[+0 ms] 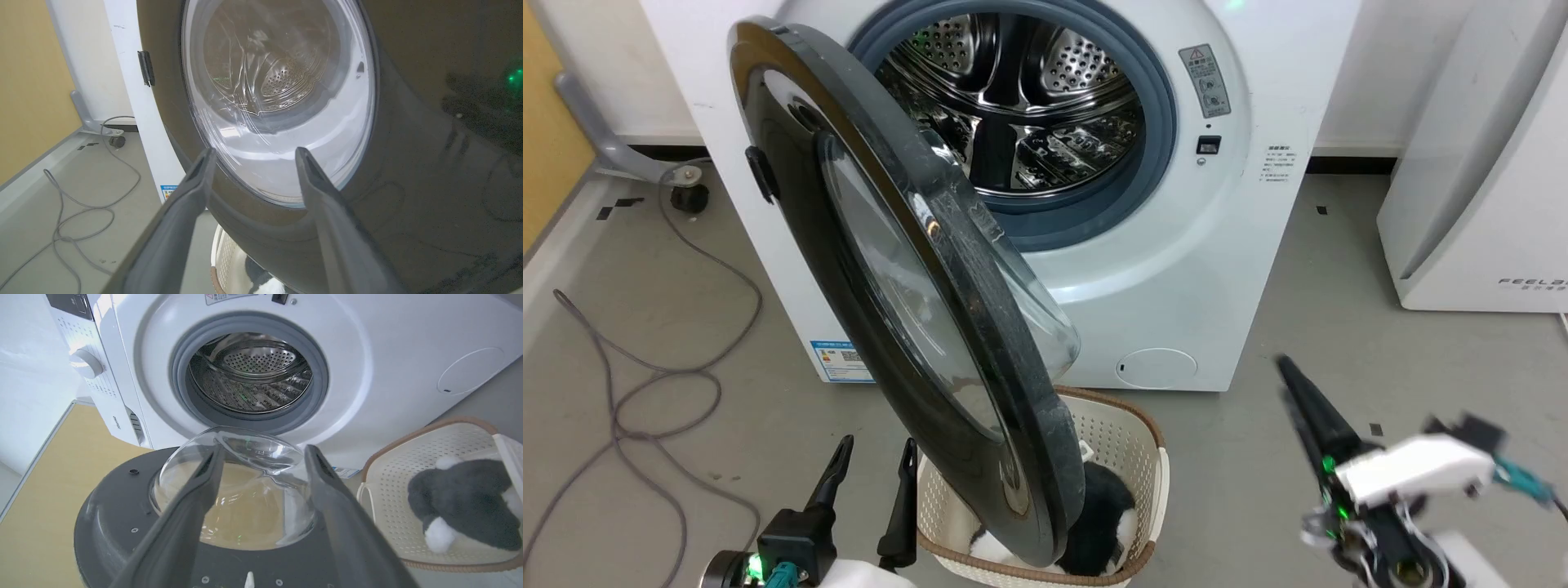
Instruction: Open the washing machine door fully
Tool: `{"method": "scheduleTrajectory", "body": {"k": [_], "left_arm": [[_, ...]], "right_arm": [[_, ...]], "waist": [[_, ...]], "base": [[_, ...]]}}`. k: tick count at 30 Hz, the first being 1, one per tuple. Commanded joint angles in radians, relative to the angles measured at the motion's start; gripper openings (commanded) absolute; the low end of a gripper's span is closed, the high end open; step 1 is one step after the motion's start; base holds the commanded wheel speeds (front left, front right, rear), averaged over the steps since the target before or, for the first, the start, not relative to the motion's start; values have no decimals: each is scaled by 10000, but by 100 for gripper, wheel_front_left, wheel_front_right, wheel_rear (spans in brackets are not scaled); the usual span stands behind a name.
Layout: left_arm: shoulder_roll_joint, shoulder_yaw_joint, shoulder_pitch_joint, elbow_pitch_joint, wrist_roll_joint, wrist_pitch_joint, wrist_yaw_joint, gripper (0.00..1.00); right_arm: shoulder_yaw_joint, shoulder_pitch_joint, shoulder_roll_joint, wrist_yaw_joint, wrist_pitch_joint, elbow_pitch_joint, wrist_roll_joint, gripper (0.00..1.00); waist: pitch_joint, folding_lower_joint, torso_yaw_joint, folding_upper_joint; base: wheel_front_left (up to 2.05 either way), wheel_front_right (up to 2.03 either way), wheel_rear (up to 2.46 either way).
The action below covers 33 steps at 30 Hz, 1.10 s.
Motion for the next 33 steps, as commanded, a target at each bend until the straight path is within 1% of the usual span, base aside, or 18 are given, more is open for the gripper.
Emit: {"method": "scheduleTrajectory", "body": {"k": [1,4,5,7,8,11,14,15,17,20,23,25,29,33], "left_arm": [[63,21,133,38,-28,-42,52,100],[81,46,131,92,-55,-42,59,100],[91,63,129,105,-66,-42,64,100],[114,113,143,120,-89,-42,87,100],[124,141,153,113,-99,-42,103,100],[143,197,174,94,-120,-42,140,100],[161,244,186,106,-138,-42,169,100],[164,252,180,116,-142,-42,174,100],[171,258,139,134,-147,-42,174,100],[185,270,75,154,-149,-42,177,100],[204,285,13,172,-142,-42,187,100],[222,297,-24,192,-141,-42,185,100],[234,294,-67,212,-112,-42,195,100],[246,271,-76,235,-75,-42,198,100]], "right_arm": [[-14,273,-61,10,-456,26,-337,100],[-109,756,-91,10,-1632,122,-1096,100],[-153,890,-181,10,-1857,233,-1564,100],[-419,1088,-312,10,-2061,558,-2855,100],[-919,1161,-249,10,-2079,665,-3535,100],[-2801,1515,236,10,-2089,508,-6417,100],[-4268,2034,1037,10,-2092,-361,-9750,100],[-4626,2215,1354,10,-2092,-746,-10736,100],[-5118,2543,1777,10,-2093,-1575,-12557,100],[-5356,2930,2117,10,-2064,-2642,-14345,100],[-5154,3273,2202,10,-1707,-3479,-15517,100],[-4885,3521,2212,10,-1486,-3867,-15818,100],[-4540,3998,2216,10,-1094,-4196,-16128,100],[-4614,4305,2217,10,-922,-4088,-16022,100]], "waist": [[1,1,-33,0],[-24,1,-76,0],[-31,1,-97,0],[-34,1,-161,0],[-26,1,-201,0],[5,1,-293,0],[34,1,-364,0],[51,1,-375,0],[96,1,-383,0],[153,1,-395,0],[198,1,-384,0],[209,1,-366,0],[221,1,-319,0],[208,1,-292,0]], "base": [[0,0,0],[0,0,0],[0,0,0],[0,0,0],[0,0,0],[0,0,0],[0,0,0],[0,0,0],[0,0,0],[0,0,0],[0,0,0],[0,0,0],[0,0,0],[0,0,0]]}}
